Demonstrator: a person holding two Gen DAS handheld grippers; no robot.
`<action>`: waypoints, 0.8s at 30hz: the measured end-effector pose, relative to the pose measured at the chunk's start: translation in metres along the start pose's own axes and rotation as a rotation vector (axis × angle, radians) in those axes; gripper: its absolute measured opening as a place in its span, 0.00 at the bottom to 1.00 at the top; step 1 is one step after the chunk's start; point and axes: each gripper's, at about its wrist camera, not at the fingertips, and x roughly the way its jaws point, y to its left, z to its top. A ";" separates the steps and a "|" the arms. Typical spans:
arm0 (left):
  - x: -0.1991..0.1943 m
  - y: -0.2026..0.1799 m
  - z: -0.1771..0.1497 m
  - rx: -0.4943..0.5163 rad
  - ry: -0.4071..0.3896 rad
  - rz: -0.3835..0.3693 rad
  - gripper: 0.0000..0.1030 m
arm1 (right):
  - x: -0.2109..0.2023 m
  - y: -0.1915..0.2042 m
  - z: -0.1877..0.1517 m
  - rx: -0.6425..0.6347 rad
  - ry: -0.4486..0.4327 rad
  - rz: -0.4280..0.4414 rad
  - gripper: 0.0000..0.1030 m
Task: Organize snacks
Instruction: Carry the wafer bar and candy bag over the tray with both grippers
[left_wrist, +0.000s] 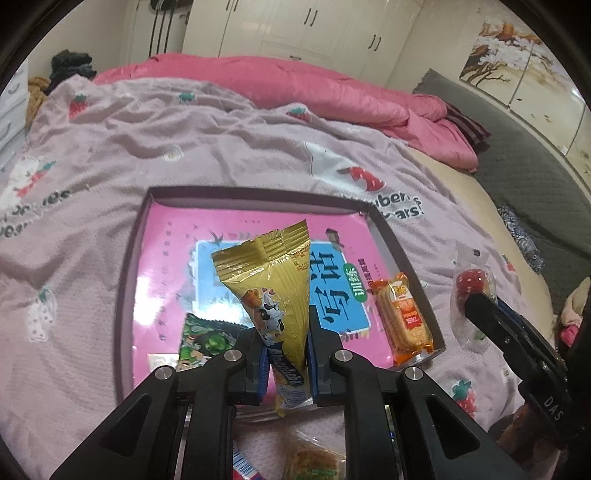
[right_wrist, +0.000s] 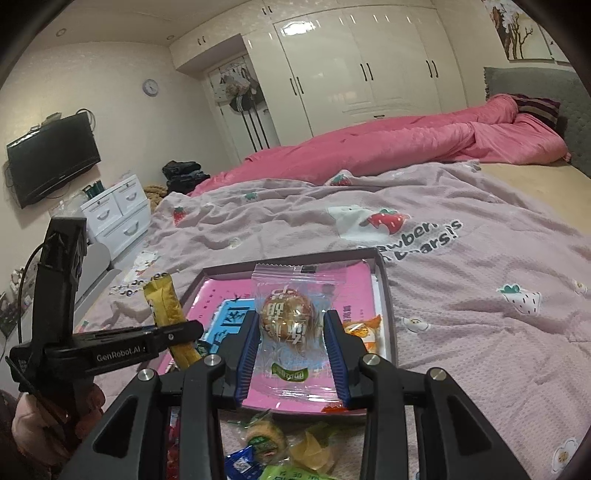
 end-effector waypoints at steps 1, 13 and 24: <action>0.004 0.000 -0.001 0.001 0.005 0.001 0.16 | 0.001 -0.002 0.000 0.009 0.003 -0.002 0.35; 0.029 0.005 -0.008 0.005 0.060 -0.024 0.16 | 0.010 -0.012 -0.001 0.032 0.013 -0.028 0.35; 0.034 0.001 -0.011 0.020 0.084 -0.041 0.16 | 0.029 -0.009 -0.005 0.015 0.063 -0.025 0.35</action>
